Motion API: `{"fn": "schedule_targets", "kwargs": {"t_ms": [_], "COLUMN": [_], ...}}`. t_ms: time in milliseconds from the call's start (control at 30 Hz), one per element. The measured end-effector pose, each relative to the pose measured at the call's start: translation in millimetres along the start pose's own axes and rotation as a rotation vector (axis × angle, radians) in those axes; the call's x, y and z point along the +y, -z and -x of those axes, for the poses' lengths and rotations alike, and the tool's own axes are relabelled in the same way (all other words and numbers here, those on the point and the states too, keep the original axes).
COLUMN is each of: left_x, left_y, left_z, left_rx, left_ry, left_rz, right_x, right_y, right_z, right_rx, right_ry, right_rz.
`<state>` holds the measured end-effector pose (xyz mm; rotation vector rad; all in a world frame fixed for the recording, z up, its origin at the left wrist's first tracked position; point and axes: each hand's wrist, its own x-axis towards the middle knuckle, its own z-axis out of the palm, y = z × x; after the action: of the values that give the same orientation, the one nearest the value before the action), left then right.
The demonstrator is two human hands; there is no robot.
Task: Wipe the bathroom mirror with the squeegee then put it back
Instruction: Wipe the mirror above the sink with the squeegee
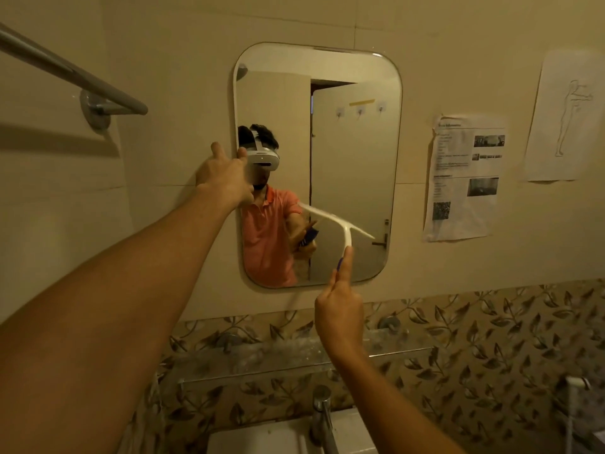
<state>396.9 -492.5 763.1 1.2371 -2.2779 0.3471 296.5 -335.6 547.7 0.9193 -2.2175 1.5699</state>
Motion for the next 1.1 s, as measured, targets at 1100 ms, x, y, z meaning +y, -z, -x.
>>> {"fn": "schedule_targets", "kwargs": {"t_ms": [1100], "left_x": [16], "left_y": [3], "left_z": [2], "left_rx": [-0.055], "left_ry": [0.16], "left_rz": [0.033], "right_x": [30], "right_y": [29], "right_z": [-82], "right_rx": [-0.324], "right_ry": [0.885], "right_rz": [0.631]}}
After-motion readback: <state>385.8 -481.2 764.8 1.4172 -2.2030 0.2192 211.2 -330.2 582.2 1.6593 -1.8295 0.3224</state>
